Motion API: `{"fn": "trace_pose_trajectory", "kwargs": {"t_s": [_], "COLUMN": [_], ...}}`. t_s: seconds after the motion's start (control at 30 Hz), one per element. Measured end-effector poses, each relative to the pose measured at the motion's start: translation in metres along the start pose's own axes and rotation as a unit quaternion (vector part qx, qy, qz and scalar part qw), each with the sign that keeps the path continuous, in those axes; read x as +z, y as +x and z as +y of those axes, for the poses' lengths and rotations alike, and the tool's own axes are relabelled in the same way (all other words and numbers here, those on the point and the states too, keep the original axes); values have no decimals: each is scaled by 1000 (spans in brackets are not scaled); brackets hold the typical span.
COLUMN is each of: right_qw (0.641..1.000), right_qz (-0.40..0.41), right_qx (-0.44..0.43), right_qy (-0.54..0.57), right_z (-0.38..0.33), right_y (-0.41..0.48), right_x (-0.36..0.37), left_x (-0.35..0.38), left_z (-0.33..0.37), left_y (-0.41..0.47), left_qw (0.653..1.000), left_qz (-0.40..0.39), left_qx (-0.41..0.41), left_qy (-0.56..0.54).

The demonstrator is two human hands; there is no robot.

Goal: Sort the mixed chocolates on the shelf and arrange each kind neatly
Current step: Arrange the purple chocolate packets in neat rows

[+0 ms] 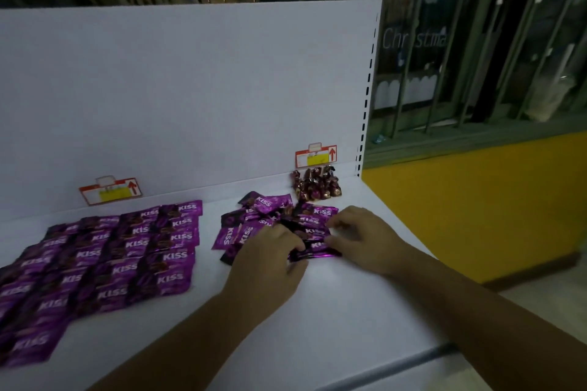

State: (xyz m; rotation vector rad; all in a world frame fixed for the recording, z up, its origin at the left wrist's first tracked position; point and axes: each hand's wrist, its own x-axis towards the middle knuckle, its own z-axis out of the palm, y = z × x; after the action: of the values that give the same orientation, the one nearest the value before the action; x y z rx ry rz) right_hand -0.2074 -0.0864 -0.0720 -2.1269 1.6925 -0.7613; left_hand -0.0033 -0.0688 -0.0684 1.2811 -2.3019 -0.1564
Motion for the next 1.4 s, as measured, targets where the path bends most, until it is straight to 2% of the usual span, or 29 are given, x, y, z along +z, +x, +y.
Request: {"fn": "trace_pose_trajectory", "kwargs": {"t_s": [0.1, 0.27, 0.4, 0.57, 0.8, 0.93, 1.03, 1.13, 1.23, 1.4], "right_qw": [999, 999, 998, 997, 998, 991, 979, 979, 983, 992], "right_qz": [-24, -7, 4, 25, 21, 77, 90, 84, 72, -18], "right_qx": [-20, -38, -36, -17, -36, -6, 8, -23, -45, -77], "right_qy": [-16, 36, 58, 69, 44, 107, 184, 184, 165, 94], "right_z": [5, 9, 11, 12, 10, 8, 9, 7, 8, 8], "right_y": [-1, -1, -2, -1, -3, -6, -8, -11, -12, -10], "right_x": [1, 1, 2, 3, 0, -4, -6, -7, -7, -4], "left_x": [11, 14, 16, 16, 10, 3, 6, 10, 10, 9], "left_z": [0, 1, -2, 1, 4, 7, 3, -2, -3, 5], "left_y": [-1, -3, -5, -3, -9, -12, -12, -11, -10, -15], "left_qw": [1000, 999, 998, 997, 997, 990, 991, 992, 984, 996], "left_qz": [9, 20, 16, 21, 14, 31, 14, 4, 4, -11], "left_qx": [4, 22, 61, 63, 36, -16, -44, -30, -58, -4], "left_qy": [2, 29, 7, -34, -72, -137, -123, -126, -169, -90]}}
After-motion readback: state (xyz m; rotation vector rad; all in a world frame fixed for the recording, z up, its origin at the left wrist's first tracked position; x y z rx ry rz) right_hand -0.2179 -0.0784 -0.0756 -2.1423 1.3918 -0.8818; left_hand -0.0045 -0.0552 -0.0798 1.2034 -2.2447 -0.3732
